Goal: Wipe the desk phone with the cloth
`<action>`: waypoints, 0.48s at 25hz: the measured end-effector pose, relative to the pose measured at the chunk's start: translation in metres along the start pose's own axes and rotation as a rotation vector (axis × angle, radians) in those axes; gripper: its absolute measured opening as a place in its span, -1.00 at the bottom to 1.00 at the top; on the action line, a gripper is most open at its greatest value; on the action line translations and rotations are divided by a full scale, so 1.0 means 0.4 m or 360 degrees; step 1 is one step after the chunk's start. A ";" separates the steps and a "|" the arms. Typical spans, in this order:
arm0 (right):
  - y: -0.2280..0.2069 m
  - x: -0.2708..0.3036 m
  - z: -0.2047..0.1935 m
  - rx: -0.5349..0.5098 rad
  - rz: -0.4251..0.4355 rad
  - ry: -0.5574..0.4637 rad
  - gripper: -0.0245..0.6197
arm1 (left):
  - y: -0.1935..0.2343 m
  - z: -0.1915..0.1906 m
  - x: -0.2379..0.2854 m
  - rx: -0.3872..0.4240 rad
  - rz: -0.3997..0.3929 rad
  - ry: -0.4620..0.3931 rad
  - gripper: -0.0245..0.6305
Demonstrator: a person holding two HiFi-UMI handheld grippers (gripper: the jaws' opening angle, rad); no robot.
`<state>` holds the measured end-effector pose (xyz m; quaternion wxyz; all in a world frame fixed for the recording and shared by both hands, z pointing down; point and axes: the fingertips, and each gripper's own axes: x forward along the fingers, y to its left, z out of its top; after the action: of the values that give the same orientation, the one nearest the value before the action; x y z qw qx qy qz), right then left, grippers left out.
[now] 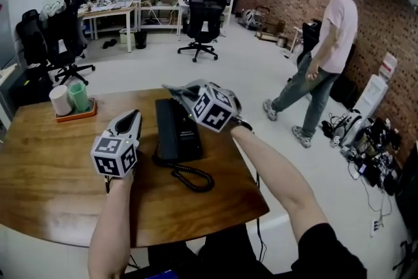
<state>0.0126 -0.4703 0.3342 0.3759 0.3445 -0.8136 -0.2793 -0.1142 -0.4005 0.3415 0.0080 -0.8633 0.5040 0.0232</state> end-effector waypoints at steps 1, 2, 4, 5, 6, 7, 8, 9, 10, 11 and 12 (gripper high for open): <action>0.009 0.009 -0.007 -0.0029 0.0009 0.0020 -0.84 | -0.003 0.001 0.001 0.0000 -0.0003 -0.0001 -0.92; 0.019 0.010 -0.011 -0.0059 0.0014 0.0028 -0.84 | -0.006 0.002 0.001 0.0000 -0.0006 -0.0002 -0.92; 0.038 -0.003 -0.012 -0.0096 0.0031 0.0022 -0.84 | -0.008 0.007 -0.002 0.0006 -0.0008 0.0000 -0.92; 0.053 -0.014 -0.011 -0.0112 0.0054 0.0017 -0.84 | -0.006 0.009 -0.003 0.0010 -0.0006 0.0000 -0.92; 0.071 -0.026 -0.011 -0.0136 0.0085 0.0014 -0.84 | -0.004 0.012 -0.005 0.0013 -0.0003 0.0000 -0.92; 0.092 -0.040 -0.011 -0.0167 0.0120 0.0009 -0.84 | -0.002 0.013 -0.005 0.0013 0.0000 -0.0001 -0.92; 0.117 -0.056 -0.011 -0.0201 0.0157 0.0003 -0.84 | 0.000 0.013 -0.005 0.0012 0.0001 -0.0001 -0.92; 0.144 -0.074 -0.013 -0.0235 0.0192 -0.0004 -0.84 | 0.000 0.012 -0.005 0.0011 0.0001 0.0000 -0.92; 0.173 -0.092 -0.014 -0.0268 0.0226 -0.0011 -0.84 | 0.001 0.010 -0.004 0.0011 0.0000 0.0001 -0.92; 0.202 -0.111 -0.016 -0.0301 0.0259 -0.0017 -0.84 | 0.001 0.010 -0.004 0.0010 -0.0001 0.0002 -0.92; 0.232 -0.131 -0.018 -0.0335 0.0292 -0.0022 -0.84 | 0.001 0.009 -0.004 0.0009 -0.0001 0.0002 -0.92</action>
<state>0.0109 -0.3749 0.3824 0.4283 0.2254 -0.8105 -0.3300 -0.1155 -0.3993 0.3380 0.0102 -0.8635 0.5038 0.0211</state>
